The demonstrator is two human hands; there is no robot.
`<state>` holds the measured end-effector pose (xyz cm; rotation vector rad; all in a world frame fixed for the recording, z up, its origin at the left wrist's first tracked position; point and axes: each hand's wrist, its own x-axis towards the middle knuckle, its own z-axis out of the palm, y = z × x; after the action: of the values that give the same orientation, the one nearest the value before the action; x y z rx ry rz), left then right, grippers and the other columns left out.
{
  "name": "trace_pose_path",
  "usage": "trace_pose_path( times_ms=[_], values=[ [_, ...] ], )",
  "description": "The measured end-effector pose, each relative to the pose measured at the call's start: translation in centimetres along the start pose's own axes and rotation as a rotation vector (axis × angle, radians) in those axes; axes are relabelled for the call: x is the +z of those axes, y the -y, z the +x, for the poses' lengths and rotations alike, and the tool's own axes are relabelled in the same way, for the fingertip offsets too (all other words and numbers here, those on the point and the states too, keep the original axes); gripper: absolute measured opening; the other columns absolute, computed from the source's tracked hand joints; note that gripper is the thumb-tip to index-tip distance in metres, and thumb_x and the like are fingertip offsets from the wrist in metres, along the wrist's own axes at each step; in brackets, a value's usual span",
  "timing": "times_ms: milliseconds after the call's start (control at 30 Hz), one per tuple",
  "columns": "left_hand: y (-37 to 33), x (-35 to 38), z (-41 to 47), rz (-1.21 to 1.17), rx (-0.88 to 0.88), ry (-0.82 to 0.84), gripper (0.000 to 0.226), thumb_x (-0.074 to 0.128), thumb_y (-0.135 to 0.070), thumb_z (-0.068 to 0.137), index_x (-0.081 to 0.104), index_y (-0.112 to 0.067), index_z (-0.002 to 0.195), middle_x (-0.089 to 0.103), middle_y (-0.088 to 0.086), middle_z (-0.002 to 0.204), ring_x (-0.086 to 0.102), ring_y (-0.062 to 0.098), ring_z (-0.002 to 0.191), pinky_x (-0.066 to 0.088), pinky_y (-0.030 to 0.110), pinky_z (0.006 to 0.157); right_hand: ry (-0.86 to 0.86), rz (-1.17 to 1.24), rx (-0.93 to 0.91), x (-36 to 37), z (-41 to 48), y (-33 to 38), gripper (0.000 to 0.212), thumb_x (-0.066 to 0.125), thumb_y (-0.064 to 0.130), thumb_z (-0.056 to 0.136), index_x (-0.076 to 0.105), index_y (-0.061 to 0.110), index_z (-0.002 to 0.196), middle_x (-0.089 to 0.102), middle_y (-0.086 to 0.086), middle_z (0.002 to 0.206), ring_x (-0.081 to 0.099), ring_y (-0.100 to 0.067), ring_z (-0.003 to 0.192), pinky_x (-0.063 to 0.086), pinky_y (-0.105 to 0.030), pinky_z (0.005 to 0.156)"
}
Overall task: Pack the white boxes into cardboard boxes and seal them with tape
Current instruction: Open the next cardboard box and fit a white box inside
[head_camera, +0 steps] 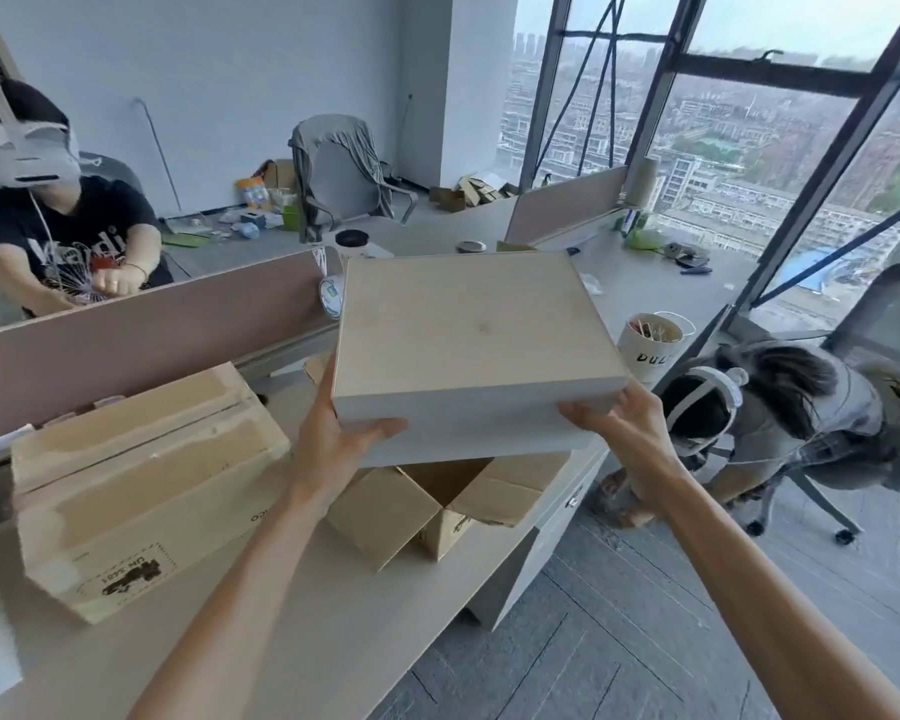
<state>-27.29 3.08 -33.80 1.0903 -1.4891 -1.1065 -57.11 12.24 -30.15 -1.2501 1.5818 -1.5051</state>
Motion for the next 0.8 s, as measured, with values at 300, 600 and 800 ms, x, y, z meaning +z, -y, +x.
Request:
trace_pose_path(
  times_ms=[300,600,800],
  values=[
    [4.1,6.6,5.5,0.033,-0.117,-0.162,0.084,0.088,-0.028,0.067,0.042,-0.045,0.135,0.064,-0.029,0.106,0.058,-0.012,0.098,0.051,0.021,0.081,0.186,-0.009,0.062,-2.1,12.9,-7.2,0.045,0.084,0.009,0.073,0.065,0.024,0.11,0.074,0.01,0.104,0.066,-0.003,0.099,0.052,-0.024,0.085],
    [4.7,12.5,4.3,0.107,-0.299,-0.445,0.055,0.086,-0.02,0.069,0.059,-0.039,0.113,0.069,-0.022,0.102,0.061,-0.007,0.096,0.051,0.01,0.07,0.457,0.044,0.093,-2.6,20.9,-11.4,0.041,0.082,0.003,0.073,0.068,0.024,0.105,0.075,0.013,0.1,0.069,-0.003,0.097,0.052,-0.025,0.083],
    [4.0,15.6,2.0,0.156,-0.409,-0.628,0.057,0.09,-0.034,0.063,0.062,-0.035,0.113,0.071,-0.019,0.102,0.066,0.0,0.095,0.055,0.035,0.084,0.667,0.116,0.098,-3.1,24.1,-13.5,0.037,0.082,0.004,0.074,0.07,0.018,0.105,0.075,0.004,0.103,0.069,-0.013,0.102,0.053,-0.04,0.093]
  ],
)
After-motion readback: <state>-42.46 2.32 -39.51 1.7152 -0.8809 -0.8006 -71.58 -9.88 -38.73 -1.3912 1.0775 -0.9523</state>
